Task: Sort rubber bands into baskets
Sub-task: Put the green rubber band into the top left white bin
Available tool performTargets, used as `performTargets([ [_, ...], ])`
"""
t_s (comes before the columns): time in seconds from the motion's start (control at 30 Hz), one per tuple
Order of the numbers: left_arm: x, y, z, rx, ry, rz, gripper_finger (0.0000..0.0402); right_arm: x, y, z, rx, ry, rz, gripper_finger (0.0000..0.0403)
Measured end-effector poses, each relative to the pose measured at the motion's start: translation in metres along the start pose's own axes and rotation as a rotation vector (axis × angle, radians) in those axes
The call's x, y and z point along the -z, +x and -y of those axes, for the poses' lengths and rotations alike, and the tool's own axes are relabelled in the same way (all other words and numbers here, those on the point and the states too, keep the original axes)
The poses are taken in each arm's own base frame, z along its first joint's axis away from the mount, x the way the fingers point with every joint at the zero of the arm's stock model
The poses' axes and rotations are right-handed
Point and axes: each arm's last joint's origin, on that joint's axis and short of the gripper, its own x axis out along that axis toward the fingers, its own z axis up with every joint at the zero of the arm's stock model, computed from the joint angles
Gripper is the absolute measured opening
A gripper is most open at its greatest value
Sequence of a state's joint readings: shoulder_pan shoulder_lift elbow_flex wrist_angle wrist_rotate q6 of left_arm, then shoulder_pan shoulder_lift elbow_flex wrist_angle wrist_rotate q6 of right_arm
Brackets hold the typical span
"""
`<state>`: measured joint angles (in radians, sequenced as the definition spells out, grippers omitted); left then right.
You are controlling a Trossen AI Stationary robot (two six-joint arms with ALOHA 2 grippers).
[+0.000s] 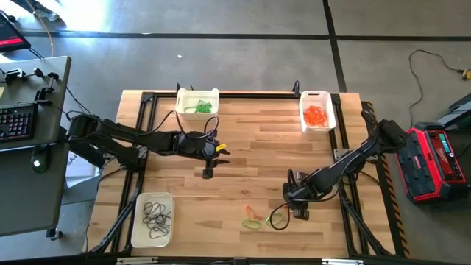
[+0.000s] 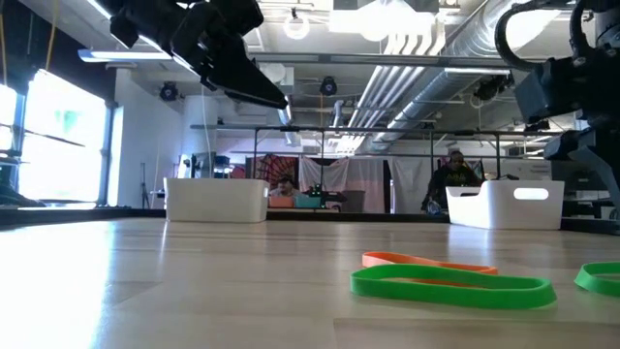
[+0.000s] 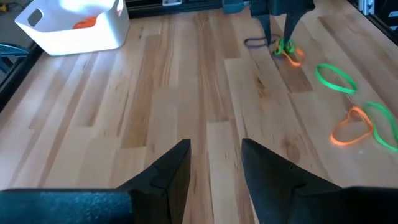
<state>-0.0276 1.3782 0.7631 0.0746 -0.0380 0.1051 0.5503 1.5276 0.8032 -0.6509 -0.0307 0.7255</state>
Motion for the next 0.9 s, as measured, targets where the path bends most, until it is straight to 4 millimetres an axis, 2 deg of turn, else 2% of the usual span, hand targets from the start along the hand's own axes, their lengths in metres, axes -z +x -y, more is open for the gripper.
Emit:
performTargets([
  [0.13,0.0,0.0,0.0,0.0,-0.008,0.0,0.0136,-0.001,0.0,-0.001,-0.011,-0.008,0.014,0.0136],
  [0.3,0.0,0.0,0.0,0.0,-0.011,0.0,0.0136,-0.011,-0.001,-0.01,-0.095,-0.098,0.122,0.0171],
  [0.4,0.0,0.0,0.0,0.0,-0.016,-0.001,0.0136,-0.013,0.003,-0.012,-0.087,-0.157,0.14,0.0172],
  [0.6,0.0,0.0,0.0,0.0,-0.016,-0.001,0.0136,-0.016,0.025,-0.015,-0.057,-0.217,0.114,0.0157],
  [0.7,0.0,0.0,0.0,0.0,-0.016,-0.001,0.0136,-0.022,0.026,-0.02,-0.059,-0.22,0.14,0.0156],
  [0.9,0.0,0.0,0.0,0.0,-0.016,0.0,0.0136,-0.034,0.014,-0.03,-0.063,-0.245,0.205,0.0175],
])
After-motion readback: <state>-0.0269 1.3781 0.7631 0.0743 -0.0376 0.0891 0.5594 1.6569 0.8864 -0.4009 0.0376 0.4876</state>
